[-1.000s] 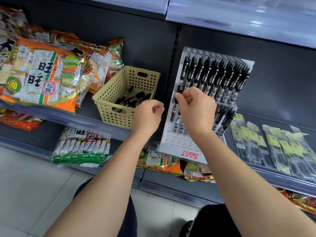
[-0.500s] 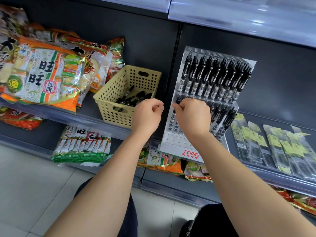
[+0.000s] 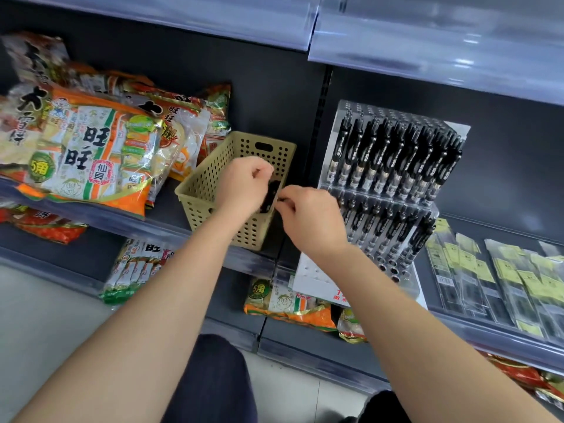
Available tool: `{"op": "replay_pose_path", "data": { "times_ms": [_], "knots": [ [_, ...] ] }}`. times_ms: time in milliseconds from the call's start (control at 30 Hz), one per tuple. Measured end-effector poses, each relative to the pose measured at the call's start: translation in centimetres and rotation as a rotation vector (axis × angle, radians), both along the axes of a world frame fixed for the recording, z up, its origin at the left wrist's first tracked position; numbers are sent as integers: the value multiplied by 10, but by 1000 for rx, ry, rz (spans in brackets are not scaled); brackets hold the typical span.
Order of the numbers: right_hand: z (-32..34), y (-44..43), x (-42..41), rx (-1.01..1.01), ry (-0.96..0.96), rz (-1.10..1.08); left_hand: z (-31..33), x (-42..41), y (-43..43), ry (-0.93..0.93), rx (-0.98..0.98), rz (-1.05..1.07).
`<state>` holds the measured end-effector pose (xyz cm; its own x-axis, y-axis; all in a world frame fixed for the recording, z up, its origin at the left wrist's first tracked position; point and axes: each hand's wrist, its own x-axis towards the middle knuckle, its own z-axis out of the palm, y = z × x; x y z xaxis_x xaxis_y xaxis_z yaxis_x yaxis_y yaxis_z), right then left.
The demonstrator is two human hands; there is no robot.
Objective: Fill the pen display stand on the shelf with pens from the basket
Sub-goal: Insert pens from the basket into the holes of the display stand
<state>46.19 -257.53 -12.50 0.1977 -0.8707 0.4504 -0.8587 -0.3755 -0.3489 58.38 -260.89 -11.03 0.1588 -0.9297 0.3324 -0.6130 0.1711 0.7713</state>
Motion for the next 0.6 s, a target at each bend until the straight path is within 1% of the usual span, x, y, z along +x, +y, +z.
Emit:
{"op": "replay_pose_path", "data": {
  "times_ms": [67,200,367,433,600],
  "knots": [
    [-5,-11,10,49,16,17,10,15,-18,-87,85,12],
    [-12,-32,23,160,82,14,15,25,-60,-409,305,6],
    [-15,-55,26,228,117,-16,-6,22,-99,-759,622,-162],
    [-13,-59,25,257,98,-19,-14,20,-112,-840,715,-214],
    [-8,-58,24,240,106,-15,-26,9,-129,-906,907,-260]
  ]
}}
